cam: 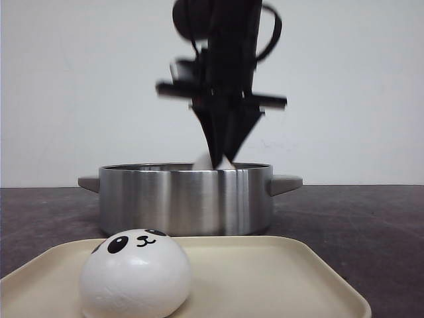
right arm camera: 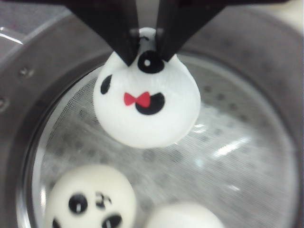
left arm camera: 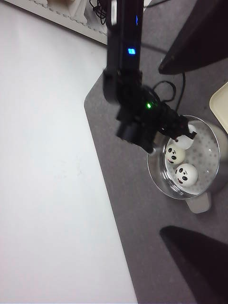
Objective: Steam buns
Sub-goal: 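Lower the bun into the steamer pot and open the right gripper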
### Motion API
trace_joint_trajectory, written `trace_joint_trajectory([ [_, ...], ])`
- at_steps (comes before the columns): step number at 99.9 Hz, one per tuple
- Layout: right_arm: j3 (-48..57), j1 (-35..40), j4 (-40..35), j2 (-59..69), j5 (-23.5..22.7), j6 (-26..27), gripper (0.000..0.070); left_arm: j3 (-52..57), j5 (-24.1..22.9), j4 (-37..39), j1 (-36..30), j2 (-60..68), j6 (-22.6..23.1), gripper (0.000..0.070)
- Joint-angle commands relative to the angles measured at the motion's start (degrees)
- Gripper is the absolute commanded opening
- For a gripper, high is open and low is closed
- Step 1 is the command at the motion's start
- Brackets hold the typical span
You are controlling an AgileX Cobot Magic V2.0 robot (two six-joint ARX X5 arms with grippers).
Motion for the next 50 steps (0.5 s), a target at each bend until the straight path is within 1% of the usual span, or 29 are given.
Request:
trace_joint_trajectory([
  [1,1.49,0.52,0.28,1.49,-0.20,-0.66,0.0005,1.22,0.00,-0.24,-0.42,0.52,0.68,0.0621],
  [23,1.46,0.26,1.90,3.45,-0.35,0.13,0.0007,1.22,0.00,-0.13,-0.42,0.55,0.90,0.0621],
  [28,1.46,0.22,1.88,3.52,-0.74,0.55,0.0023,1.22,0.00,-0.11,-0.42,0.55,0.96,0.0621],
  [31,1.46,0.15,1.86,3.63,-0.92,0.55,0.0057,1.22,0.00,-0.11,-0.42,0.55,1.07,0.0621],
  [33,1.46,0.15,1.86,3.74,-1.27,0.61,0.0098,1.22,0.00,-0.11,-0.44,0.55,1.14,0.0621],
  [34,1.46,0.15,1.86,3.74,-1.36,0.63,0.0105,1.22,0.00,-0.13,-0.44,0.55,1.16,0.0620],
  [38,1.46,0.15,1.79,3.74,-1.68,0.68,0.0172,1.22,0.00,-0.17,-0.42,0.55,1.31,0.0621],
  [50,1.46,0.15,1.22,3.74,-1.70,0.92,0.0298,1.22,0.00,-0.28,-0.44,0.55,1.29,0.0621],
])
